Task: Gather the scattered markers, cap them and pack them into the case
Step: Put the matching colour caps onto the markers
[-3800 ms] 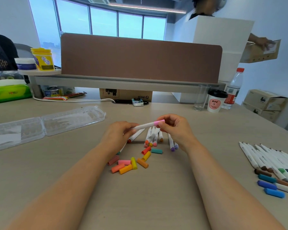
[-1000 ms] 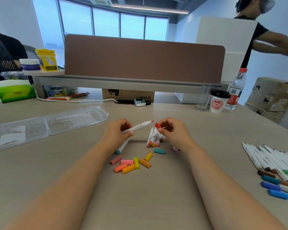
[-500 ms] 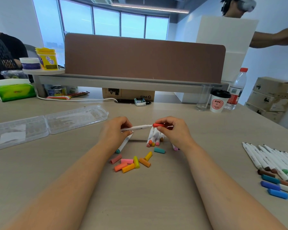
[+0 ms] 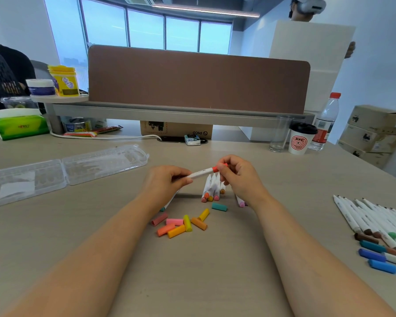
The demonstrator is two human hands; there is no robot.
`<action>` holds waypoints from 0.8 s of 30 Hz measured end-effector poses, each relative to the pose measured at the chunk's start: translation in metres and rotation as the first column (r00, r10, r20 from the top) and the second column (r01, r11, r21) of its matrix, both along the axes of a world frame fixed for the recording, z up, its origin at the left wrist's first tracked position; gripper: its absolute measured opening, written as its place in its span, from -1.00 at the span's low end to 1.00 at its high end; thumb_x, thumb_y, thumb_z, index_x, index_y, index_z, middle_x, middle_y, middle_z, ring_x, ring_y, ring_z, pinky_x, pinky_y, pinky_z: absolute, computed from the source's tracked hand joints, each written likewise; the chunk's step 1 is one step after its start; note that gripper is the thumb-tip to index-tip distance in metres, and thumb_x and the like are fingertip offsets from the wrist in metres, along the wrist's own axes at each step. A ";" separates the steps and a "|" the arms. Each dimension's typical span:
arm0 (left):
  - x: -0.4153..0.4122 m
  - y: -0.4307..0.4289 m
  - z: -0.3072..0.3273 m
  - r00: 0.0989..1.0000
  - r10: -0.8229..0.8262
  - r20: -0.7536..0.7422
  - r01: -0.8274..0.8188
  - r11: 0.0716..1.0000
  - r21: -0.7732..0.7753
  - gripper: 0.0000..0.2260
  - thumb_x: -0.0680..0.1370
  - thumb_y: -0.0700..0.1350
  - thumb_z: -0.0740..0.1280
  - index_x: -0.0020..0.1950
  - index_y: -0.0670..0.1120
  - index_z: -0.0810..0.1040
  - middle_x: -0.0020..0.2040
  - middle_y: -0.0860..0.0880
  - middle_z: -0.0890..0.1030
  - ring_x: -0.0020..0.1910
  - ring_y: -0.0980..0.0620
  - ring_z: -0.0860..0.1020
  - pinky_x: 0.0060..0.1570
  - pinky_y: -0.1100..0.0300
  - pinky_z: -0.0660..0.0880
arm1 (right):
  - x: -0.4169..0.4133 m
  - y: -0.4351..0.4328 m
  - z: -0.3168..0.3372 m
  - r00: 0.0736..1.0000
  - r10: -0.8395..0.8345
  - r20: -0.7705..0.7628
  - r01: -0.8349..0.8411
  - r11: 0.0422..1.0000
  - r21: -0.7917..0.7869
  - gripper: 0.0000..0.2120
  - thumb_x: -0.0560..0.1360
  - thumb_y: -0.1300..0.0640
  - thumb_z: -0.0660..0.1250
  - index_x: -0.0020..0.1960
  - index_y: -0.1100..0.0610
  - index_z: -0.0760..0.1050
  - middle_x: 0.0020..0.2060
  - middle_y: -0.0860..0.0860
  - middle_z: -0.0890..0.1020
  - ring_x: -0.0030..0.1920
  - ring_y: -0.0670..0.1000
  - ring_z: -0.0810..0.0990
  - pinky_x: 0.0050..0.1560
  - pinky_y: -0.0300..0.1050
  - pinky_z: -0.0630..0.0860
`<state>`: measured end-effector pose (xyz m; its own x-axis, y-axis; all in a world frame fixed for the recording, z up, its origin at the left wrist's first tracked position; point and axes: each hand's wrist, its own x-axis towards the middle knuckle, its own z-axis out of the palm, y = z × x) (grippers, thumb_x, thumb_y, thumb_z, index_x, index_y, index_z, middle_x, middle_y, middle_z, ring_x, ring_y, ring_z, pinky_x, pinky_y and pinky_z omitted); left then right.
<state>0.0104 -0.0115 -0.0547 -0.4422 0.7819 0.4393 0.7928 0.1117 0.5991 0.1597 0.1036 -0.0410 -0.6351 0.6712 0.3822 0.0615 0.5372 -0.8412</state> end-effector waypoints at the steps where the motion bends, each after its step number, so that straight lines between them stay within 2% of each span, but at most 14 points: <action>1: 0.001 0.000 0.000 1.000 -0.010 0.007 0.010 1.000 -0.017 -0.76 0.49 -0.11 0.37 0.15 -0.07 0.62 -0.09 0.00 0.66 -0.15 0.09 0.51 -0.14 0.32 0.43 | 0.000 0.000 0.000 1.000 -0.006 0.001 0.006 1.000 0.003 -0.80 0.57 0.22 0.22 -0.19 0.00 0.47 -0.34 -0.03 0.51 -0.31 -0.09 0.46 -0.28 -0.35 0.45; 3: 0.003 0.000 0.002 0.999 -0.030 0.024 0.031 0.999 -0.043 -0.78 0.51 -0.12 0.35 0.14 -0.08 0.62 -0.17 0.00 0.63 -0.16 0.05 0.52 -0.16 0.29 0.43 | -0.001 0.000 0.000 1.000 -0.022 0.003 0.022 1.000 0.008 -0.79 0.56 0.22 0.22 -0.20 0.00 0.46 -0.35 -0.03 0.51 -0.31 -0.08 0.46 -0.28 -0.34 0.44; 7: 0.005 -0.001 0.000 0.997 -0.050 0.063 0.053 0.997 -0.049 -0.80 0.51 -0.12 0.35 0.12 -0.09 0.63 -0.25 0.03 0.61 -0.15 -0.02 0.57 -0.05 0.13 0.50 | -0.003 0.000 0.000 0.999 -0.042 -0.005 0.042 0.999 0.009 -0.82 0.55 0.22 0.24 -0.19 0.03 0.47 -0.35 -0.02 0.51 -0.32 -0.08 0.46 -0.28 -0.30 0.44; 9: 0.009 0.001 0.000 0.985 -0.059 0.160 0.061 0.998 -0.006 -0.81 0.51 -0.13 0.35 0.10 -0.07 0.63 -0.27 0.09 0.61 -0.17 0.04 0.59 -0.07 0.15 0.51 | -0.004 -0.003 -0.001 0.995 -0.034 -0.094 0.027 0.997 -0.077 -0.91 0.54 0.22 0.27 -0.14 0.09 0.48 -0.35 -0.01 0.53 -0.32 -0.08 0.49 -0.28 -0.28 0.47; 12: 0.023 0.009 0.004 0.940 -0.139 0.311 0.118 0.989 0.086 -0.88 0.52 -0.15 0.33 0.02 -0.05 0.62 -0.23 0.09 0.62 -0.26 0.21 0.60 -0.21 0.30 0.54 | -0.009 -0.011 -0.002 0.980 0.055 -0.192 -0.111 0.948 -0.297 -0.96 0.52 0.20 0.31 -0.07 0.08 0.48 -0.27 -0.01 0.59 -0.24 -0.09 0.57 -0.24 -0.29 0.51; 15: 0.029 0.014 0.005 0.927 -0.160 0.339 0.129 0.985 0.111 -0.94 0.52 -0.13 0.33 -0.04 -0.03 0.59 -0.21 0.06 0.63 -0.19 0.15 0.62 -0.14 0.25 0.54 | -0.012 -0.012 -0.004 0.980 0.094 -0.174 -0.157 0.907 -0.392 -0.93 0.54 0.18 0.28 0.00 0.07 0.51 -0.13 -0.01 0.62 -0.08 -0.05 0.58 -0.12 -0.24 0.50; 18: 0.020 0.012 0.001 0.966 -0.068 0.251 0.061 0.997 0.038 -0.87 0.53 -0.13 0.33 0.06 -0.04 0.59 -0.18 0.10 0.61 -0.13 0.13 0.60 -0.07 0.32 0.47 | -0.005 0.000 0.002 0.984 -0.031 -0.178 -0.045 0.911 -0.411 -0.86 0.57 0.13 0.22 0.06 0.13 0.52 -0.02 0.06 0.62 0.01 -0.01 0.59 0.00 -0.16 0.53; 20: 0.009 0.010 -0.002 0.990 0.040 0.133 -0.040 0.999 -0.003 -0.83 0.55 -0.16 0.31 0.11 -0.08 0.59 -0.12 0.06 0.60 -0.11 0.12 0.56 -0.07 0.36 0.42 | 0.000 0.007 0.005 0.987 -0.112 -0.115 0.063 0.930 -0.362 -0.77 0.60 0.11 0.16 0.15 0.18 0.48 -0.03 0.09 0.59 -0.07 -0.05 0.58 -0.06 -0.20 0.55; 24: -0.014 0.004 -0.003 0.985 0.155 -0.070 -0.165 0.974 -0.158 -0.80 0.54 -0.19 0.29 0.13 -0.09 0.60 0.09 -0.06 0.61 0.05 0.00 0.54 0.09 0.15 0.47 | 0.000 0.016 -0.003 0.944 -0.296 0.146 0.306 0.951 -0.048 -0.70 0.61 0.11 0.14 0.31 0.13 0.41 -0.11 0.06 0.53 -0.19 -0.04 0.50 -0.11 -0.12 0.54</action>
